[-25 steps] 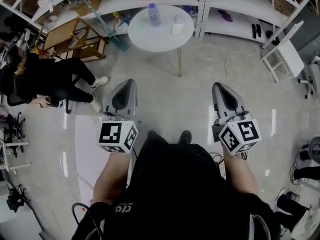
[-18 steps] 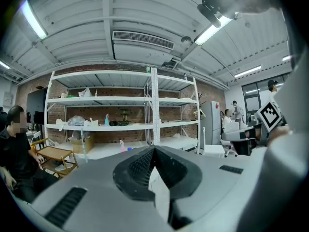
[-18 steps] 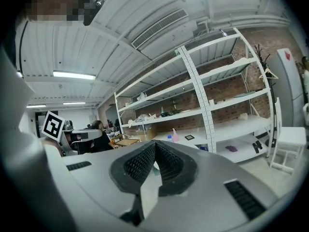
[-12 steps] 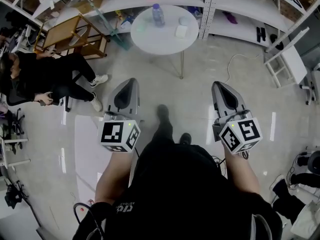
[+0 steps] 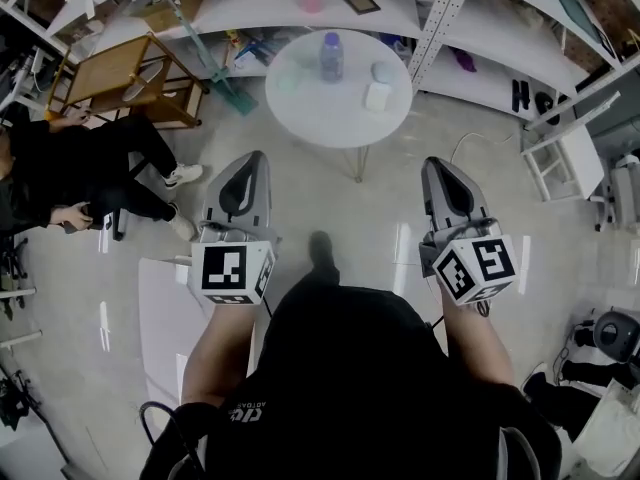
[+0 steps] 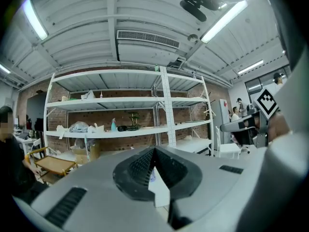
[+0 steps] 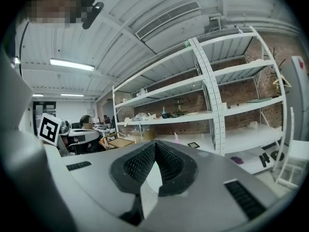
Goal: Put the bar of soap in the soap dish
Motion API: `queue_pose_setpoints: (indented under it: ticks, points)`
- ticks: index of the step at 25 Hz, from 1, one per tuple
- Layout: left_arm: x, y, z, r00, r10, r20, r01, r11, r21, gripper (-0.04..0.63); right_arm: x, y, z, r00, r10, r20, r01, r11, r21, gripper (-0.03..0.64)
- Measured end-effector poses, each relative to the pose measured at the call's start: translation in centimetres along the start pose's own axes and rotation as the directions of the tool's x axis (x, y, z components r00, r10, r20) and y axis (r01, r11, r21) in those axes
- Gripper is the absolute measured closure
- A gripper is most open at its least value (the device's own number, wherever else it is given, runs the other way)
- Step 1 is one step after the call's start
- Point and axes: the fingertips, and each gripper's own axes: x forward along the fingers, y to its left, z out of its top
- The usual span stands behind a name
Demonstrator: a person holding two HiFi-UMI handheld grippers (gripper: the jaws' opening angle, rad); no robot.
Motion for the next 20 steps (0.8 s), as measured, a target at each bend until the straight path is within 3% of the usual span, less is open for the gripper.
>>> queue_pose_setpoints:
  ticks: [9,20]
  points:
    - [6.1,6.5,0.2,0.998,-0.069,-0.001,0.069,0.996,-0.064,0.589,8.5,0.5,2.4,0.999,-0.038,-0.008,0.038,0.999,-0.008,0.611]
    - [12.0,7.5,0.0,0.995,-0.101,0.004,0.100,0.990,-0.097,0.588,12.4,-3.2,2.8,0.997,-0.075,-0.025,0.075,0.997,0.000,0.611]
